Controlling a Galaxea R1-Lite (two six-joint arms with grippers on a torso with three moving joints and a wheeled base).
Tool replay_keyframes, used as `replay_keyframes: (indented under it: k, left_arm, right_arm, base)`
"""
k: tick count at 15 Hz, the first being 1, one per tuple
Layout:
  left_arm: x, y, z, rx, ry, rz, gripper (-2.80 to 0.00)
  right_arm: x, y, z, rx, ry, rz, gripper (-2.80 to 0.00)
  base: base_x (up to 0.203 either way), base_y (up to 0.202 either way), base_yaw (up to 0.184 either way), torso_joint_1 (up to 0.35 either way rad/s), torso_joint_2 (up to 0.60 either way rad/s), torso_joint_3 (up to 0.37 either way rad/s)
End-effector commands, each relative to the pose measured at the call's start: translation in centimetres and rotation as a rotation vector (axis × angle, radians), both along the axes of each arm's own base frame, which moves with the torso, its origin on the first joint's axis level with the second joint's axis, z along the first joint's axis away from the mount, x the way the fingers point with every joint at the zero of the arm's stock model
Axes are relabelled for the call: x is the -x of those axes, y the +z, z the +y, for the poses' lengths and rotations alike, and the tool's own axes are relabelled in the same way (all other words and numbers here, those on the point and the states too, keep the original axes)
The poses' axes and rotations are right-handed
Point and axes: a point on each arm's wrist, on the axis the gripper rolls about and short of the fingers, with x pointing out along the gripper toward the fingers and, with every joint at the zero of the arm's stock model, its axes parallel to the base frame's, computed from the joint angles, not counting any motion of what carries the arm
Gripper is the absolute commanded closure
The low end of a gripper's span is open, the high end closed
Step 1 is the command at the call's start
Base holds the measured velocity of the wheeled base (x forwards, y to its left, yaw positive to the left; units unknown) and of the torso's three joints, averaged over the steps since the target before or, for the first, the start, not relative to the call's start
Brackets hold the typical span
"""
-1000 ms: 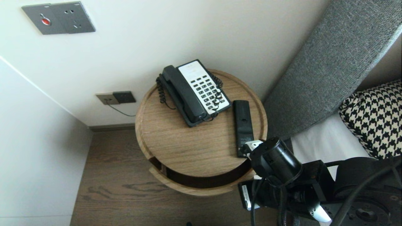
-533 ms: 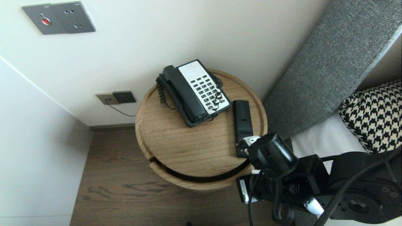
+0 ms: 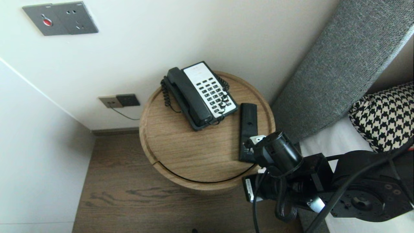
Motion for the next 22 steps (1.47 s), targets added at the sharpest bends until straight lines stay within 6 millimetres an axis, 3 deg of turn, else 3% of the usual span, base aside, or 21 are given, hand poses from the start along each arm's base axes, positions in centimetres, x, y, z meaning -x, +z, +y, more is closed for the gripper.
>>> replay_keyframes:
  k: [1,5,10,15,22]
  left_arm:
    - [0.0,0.0,0.0,0.000,0.001,0.000,0.00]
    - [0.0,0.0,0.0,0.000,0.001,0.000,0.00]
    - [0.0,0.0,0.0,0.000,0.001,0.000,0.00]
    - [0.0,0.0,0.0,0.000,0.001,0.000,0.00]
    - [0.0,0.0,0.0,0.000,0.001,0.000,0.00]
  right_arm:
    - [0.0,0.1,0.1,-0.006,0.000,-0.006,0.00]
    - [1.1,0.5,-0.4,-0.007,0.009,-0.010,0.00]
    - [3.3,0.3,-2.7,0.023,-0.010,-0.010,0.00]
    - [5.2,-0.9,-6.3,0.059,-0.066,0.018,0.00]
    - [3.6,-1.2,-13.9,0.145,-0.315,0.014,0.00]
  base:
    - [0.000,0.000,0.000,0.000,0.00,0.000]
    - [0.000,0.000,0.000,0.000,0.00,0.000]
    - [0.000,0.000,0.000,0.000,0.00,0.000]
    - [0.000,0.000,0.000,0.000,0.00,0.000]
    - [0.000,0.000,0.000,0.000,0.00,0.000]
